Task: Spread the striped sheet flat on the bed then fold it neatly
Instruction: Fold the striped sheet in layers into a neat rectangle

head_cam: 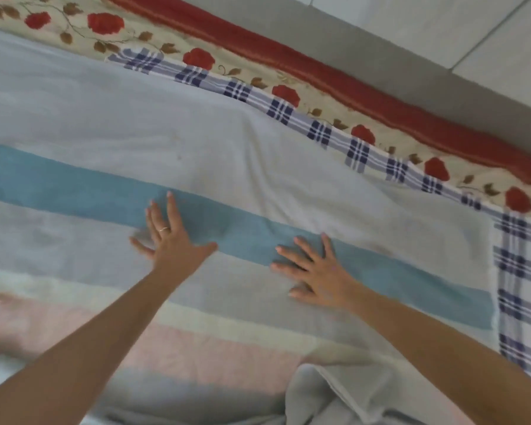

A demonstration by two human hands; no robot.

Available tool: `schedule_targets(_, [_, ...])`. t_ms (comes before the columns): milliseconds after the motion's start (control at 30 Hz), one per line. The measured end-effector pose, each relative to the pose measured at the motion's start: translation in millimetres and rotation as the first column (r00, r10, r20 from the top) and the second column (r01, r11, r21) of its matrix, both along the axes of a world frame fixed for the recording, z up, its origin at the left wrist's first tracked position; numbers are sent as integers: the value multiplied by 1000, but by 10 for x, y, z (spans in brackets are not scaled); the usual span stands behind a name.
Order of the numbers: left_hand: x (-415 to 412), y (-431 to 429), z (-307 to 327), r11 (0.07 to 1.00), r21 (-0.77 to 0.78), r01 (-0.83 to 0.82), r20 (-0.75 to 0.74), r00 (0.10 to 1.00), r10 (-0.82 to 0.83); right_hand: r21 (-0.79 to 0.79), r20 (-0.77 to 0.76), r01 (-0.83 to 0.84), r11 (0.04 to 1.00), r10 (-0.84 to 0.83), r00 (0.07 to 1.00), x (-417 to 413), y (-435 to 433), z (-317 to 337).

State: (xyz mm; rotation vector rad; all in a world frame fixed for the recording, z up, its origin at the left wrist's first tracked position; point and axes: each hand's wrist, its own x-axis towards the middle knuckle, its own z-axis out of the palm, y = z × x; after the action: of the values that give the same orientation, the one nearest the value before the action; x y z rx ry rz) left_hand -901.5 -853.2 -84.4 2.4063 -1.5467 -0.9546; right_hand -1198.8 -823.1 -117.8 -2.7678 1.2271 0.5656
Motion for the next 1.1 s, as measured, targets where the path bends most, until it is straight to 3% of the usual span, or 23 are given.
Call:
schedule_targets(33, [-397, -100, 55, 995, 99, 8, -61, 998, -2, 7, -10, 285, 959, -285, 959, -335, -98, 6])
schedule_targets(100, [-1167, -290, 164, 943, 320, 96, -143, 988, -52, -1, -33, 747, 665, -747, 664, -951, -449, 78])
schedule_targets(133, [-1392, -360, 194, 918, 381, 109, -153, 987, -54, 34, -62, 851, 525, -848, 526, -1093, -623, 121])
schedule_targets(200, [-1876, -493, 105, 905, 416, 90, -123, 992, -42, 73, -84, 909, 410, -906, 415, -1446, -875, 115])
schedule_targets(367, [-2113, -544, -84, 897, 439, -50, 8, 999, 51, 102, -92, 907, 408, -904, 417, -1611, -1129, 27])
schedule_targets(467, [-2197, -630, -28, 872, 486, -64, 62, 997, 39, -65, 196, 852, 519, -831, 521, -1797, -1201, 186])
schedule_targets(533, [-2241, -675, 7, 870, 486, -80, 77, 996, 48, -190, 297, 841, 506, -787, 541, -2029, -1293, 304])
schedule_targets(633, [-2266, -668, 105, 827, 559, -57, 85, 996, 10, 74, 149, 883, 464, -880, 450, -2325, -1433, 447])
schedule_targets(700, [-2305, -713, 227, 800, 597, -58, 105, 994, -6, 174, 127, 818, 549, -836, 534, -2398, -1541, 640])
schedule_targets(767, [-2318, -778, 288, 786, 613, -75, 116, 993, 5, 138, 176, 813, 566, -822, 542, -2450, -1567, 757])
schedule_targets(800, [-2321, -786, 300, 792, 604, -87, 120, 993, 18, 51, 232, 847, 529, -831, 505, -2480, -1580, 770])
schedule_targets(900, [-2336, -766, 304, 786, 614, -75, 121, 993, 0, -200, 311, 938, 284, -889, 336, -2559, -1625, 724])
schedule_targets(1000, [-2322, -741, 266, 787, 612, -78, 139, 990, -9, -315, 286, 929, 196, -913, 290, -2545, -1687, 512])
schedule_targets(1100, [-2319, -753, 235, 799, 597, -77, 126, 992, 2, -318, 380, 941, 120, -892, 243, -2414, -1673, 394])
